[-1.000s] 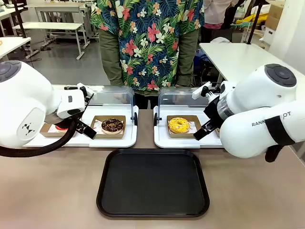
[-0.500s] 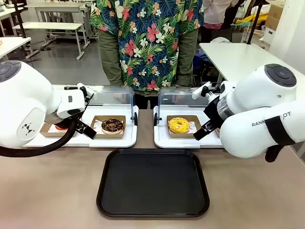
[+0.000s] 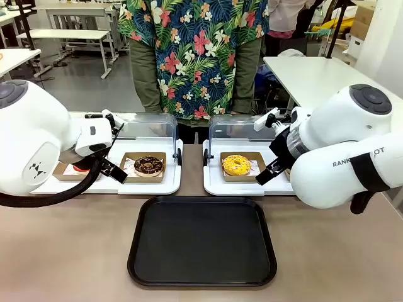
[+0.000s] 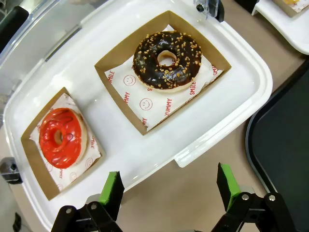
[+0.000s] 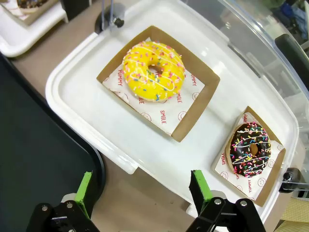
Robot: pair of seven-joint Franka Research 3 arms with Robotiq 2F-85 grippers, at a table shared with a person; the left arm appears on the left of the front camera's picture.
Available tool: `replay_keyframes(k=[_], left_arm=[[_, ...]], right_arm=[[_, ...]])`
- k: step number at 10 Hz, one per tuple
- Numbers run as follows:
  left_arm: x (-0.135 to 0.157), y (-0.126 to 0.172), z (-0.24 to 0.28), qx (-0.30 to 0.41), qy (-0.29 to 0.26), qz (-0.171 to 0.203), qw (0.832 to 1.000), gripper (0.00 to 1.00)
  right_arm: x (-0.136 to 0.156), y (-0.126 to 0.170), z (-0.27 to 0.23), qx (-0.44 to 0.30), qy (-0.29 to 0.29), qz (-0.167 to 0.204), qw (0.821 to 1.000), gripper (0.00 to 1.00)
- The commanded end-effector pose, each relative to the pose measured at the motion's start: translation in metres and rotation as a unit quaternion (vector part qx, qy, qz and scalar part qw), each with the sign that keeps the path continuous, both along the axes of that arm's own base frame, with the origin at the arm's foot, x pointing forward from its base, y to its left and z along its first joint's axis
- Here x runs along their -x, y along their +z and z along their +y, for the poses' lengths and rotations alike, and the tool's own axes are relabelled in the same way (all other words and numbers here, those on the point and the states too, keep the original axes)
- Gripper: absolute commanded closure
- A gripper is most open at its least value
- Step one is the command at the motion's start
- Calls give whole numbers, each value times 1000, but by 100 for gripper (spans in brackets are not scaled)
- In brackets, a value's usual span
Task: Move the second donut from the left to the tray.
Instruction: Pick up the Paper togo box containing the Donut indicated by the person and place it on the Handle tray.
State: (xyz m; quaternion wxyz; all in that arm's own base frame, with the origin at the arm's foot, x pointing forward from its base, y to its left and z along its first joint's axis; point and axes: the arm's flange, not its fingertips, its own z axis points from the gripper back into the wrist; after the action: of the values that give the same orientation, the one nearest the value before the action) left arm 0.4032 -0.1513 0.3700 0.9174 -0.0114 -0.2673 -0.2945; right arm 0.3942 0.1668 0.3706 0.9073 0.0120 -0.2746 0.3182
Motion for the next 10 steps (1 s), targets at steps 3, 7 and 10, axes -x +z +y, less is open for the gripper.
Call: replay_keyframes(k=[3,7,10], left_arm=[[-16,78,20,25,-44,28,998,0],[-42,148,132,125,-184,78,972,0],[-45,154,239,207,-255,28,944,0]], right_arm=[[2,108,-36,-58,-1,-4,998,0],[25,186,-167,-153,47,-16,987,0],[44,184,-272,-219,125,-21,967,0]])
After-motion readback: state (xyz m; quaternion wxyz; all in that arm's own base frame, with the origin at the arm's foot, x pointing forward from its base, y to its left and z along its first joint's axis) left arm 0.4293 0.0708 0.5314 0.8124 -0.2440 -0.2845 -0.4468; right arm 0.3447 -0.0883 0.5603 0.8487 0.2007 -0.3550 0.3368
